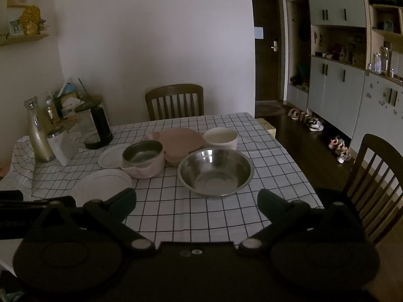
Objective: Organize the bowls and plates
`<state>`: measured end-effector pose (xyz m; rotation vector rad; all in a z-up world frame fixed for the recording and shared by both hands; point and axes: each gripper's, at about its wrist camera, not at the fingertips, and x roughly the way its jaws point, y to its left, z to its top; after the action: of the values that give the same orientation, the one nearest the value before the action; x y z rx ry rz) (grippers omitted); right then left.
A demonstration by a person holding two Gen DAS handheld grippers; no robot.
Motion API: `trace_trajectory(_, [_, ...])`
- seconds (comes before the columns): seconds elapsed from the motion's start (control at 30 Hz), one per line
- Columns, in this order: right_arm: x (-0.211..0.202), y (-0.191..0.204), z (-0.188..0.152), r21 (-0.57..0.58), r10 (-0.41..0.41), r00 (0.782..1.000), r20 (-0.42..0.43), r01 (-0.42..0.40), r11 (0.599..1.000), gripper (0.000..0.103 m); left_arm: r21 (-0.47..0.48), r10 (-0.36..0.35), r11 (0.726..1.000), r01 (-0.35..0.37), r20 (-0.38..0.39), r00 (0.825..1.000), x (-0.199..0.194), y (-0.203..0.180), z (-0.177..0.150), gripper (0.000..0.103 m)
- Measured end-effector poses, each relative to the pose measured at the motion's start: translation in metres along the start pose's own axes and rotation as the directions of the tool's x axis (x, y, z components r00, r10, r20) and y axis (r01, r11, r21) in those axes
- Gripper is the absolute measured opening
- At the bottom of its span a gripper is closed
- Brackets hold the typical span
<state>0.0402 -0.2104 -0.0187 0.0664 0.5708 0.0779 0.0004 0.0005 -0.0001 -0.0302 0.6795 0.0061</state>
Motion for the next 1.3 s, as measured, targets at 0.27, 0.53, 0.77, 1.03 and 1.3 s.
trace_trajectory(0.27, [0.002, 0.002, 0.001, -0.008, 0.011, 1.0, 0.008, -0.011, 1.0, 0.103, -0.015, 0.013, 1.0, -0.013, 0.001, 1.0, 0.002, 0.002, 0.001, 0.103])
trace_trajectory(0.53, [0.006, 0.001, 0.003, -0.003, 0.015, 1.0, 0.004, -0.015, 1.0, 0.103, -0.009, 0.004, 1.0, -0.004, 0.003, 1.0, 0.007, 0.004, 0.006, 0.103])
trace_trajectory(0.77, [0.008, 0.008, 0.007, -0.018, 0.012, 1.0, 0.016, -0.011, 1.0, 0.102, -0.001, 0.007, 1.0, -0.007, 0.02, 1.0, 0.006, 0.003, 0.008, 0.103])
trace_trajectory(1.03, [0.007, 0.008, 0.009, -0.01, 0.025, 0.999, 0.021, -0.024, 1.0, 0.099, 0.0, 0.009, 1.0, -0.009, 0.023, 1.0, 0.006, 0.004, 0.009, 0.103])
trace_trajectory(1.3, [0.01, 0.01, 0.016, 0.001, 0.013, 1.0, 0.007, -0.013, 1.0, 0.099, -0.014, -0.002, 1.0, 0.003, 0.016, 1.0, 0.003, 0.006, 0.026, 0.103])
